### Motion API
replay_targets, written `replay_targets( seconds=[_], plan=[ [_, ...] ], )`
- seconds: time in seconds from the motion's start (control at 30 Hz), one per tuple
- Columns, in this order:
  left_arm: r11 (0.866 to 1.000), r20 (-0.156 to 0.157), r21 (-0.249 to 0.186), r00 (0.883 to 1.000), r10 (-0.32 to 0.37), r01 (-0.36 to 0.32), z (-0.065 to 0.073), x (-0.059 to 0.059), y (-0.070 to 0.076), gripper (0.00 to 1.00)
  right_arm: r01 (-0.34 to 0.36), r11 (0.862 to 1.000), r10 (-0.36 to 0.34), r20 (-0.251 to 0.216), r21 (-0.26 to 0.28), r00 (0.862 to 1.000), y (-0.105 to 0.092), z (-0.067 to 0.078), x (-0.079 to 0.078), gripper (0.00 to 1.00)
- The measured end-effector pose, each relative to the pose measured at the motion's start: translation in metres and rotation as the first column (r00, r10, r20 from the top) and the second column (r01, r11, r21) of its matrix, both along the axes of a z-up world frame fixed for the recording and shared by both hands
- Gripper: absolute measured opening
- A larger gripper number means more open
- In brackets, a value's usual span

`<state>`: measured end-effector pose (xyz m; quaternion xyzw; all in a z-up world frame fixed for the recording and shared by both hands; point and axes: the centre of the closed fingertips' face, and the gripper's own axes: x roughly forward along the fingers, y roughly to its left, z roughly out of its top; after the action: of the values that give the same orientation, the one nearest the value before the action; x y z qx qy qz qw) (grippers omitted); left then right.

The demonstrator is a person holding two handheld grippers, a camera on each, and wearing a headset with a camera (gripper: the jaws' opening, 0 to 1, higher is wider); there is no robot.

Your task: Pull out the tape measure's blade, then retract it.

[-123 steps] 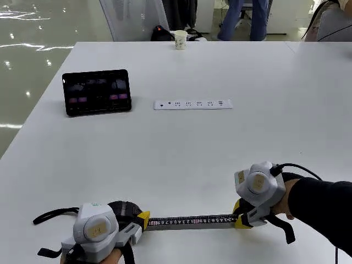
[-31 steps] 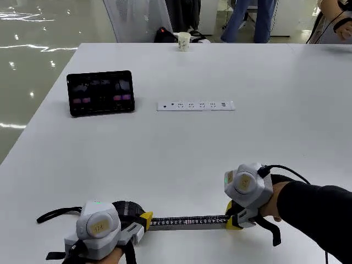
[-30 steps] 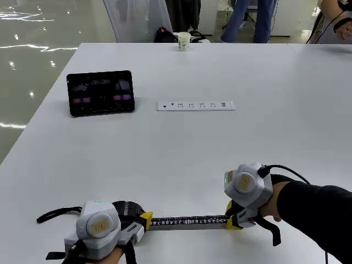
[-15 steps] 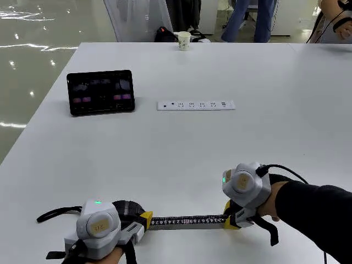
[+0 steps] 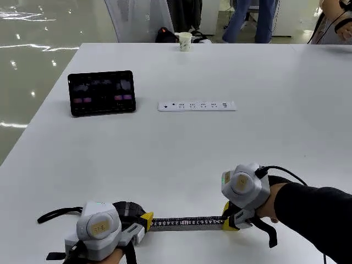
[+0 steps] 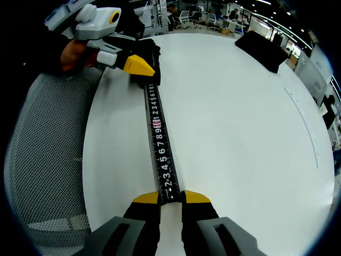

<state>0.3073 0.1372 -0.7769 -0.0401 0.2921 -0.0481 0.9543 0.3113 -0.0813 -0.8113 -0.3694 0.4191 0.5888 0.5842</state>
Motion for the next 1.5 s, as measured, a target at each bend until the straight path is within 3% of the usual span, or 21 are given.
replay_targets(
  seconds=[1.5],
  plan=[
    [1.0,0.001,-0.004,1.0,0.0,0.0,-0.001,0.001,0.0,0.63,-0.018,0.999,0.017,0.014,0.039,1.0,0.014,0.002,-0.001,0.12]
  ],
)
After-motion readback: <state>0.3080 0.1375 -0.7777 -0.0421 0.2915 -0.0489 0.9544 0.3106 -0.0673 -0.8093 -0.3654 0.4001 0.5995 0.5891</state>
